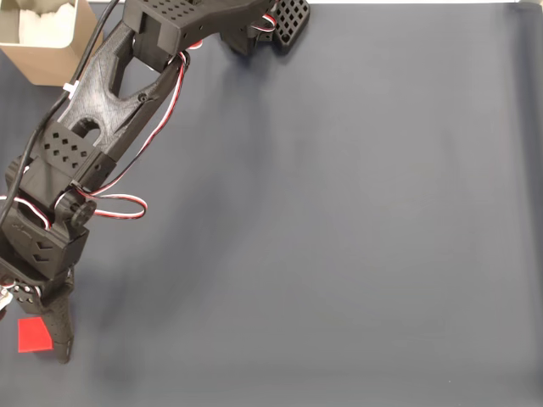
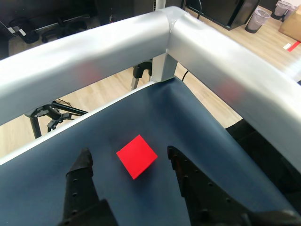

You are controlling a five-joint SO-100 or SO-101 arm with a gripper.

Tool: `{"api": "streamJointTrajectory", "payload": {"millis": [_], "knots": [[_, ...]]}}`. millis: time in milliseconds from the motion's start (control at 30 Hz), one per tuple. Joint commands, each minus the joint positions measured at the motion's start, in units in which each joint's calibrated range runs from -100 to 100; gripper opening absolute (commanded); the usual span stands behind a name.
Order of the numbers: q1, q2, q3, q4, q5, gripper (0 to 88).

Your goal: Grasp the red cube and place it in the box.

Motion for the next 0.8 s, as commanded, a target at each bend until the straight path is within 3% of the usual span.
{"api": "streamJointTrajectory", "payload": {"millis": [0, 767], "knots": [[-0.17, -0.85, -2.83, -1.79, 0.49, 37.3], [-0.31, -4.31, 10.5, -6.62, 1.27, 37.4]]}}
